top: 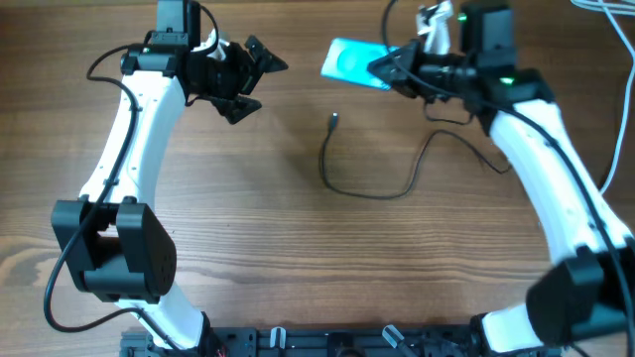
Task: Plug charger to phone and switch on socket
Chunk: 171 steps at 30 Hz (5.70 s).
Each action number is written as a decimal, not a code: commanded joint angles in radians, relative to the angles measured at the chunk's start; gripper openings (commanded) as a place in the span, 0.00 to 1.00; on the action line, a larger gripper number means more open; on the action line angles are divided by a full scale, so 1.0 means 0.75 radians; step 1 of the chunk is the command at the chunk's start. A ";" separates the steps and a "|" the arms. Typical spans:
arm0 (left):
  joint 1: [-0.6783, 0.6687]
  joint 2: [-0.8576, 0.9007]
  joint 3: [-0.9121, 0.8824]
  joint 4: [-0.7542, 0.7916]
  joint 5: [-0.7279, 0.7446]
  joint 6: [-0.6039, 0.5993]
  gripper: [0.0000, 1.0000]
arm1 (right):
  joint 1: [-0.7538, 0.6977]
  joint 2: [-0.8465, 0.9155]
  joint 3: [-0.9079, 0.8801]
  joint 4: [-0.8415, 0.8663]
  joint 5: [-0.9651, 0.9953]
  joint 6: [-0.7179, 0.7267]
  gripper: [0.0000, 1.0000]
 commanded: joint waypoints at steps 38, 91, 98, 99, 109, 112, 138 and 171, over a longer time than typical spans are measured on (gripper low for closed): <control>-0.016 -0.027 0.018 0.596 0.665 -0.395 1.00 | 0.120 -0.467 -0.566 0.952 0.608 1.039 0.04; -0.194 -0.027 0.018 0.647 0.194 -0.680 0.34 | 0.375 -0.152 -0.565 1.192 0.596 1.372 0.04; -0.199 -0.027 0.018 0.652 0.185 -0.685 0.24 | 0.375 -0.151 -0.565 1.193 0.586 1.406 0.04; -0.199 -0.027 0.018 0.652 0.184 -0.685 0.20 | 0.375 -0.151 -0.565 1.193 0.586 1.406 0.04; -0.199 -0.027 0.018 0.652 0.144 -0.684 0.04 | 0.375 -0.151 -0.565 1.193 0.586 1.407 0.22; -0.199 -0.027 0.018 0.652 0.144 -0.684 0.04 | 0.375 -0.151 -0.565 1.193 0.586 1.407 0.36; 0.212 -0.027 0.018 0.016 0.487 0.400 0.04 | 0.032 -0.131 -0.337 0.088 0.428 -0.165 0.84; 0.250 -0.027 0.018 0.011 0.507 0.339 0.04 | 0.351 0.806 0.340 -0.124 0.682 -0.175 0.31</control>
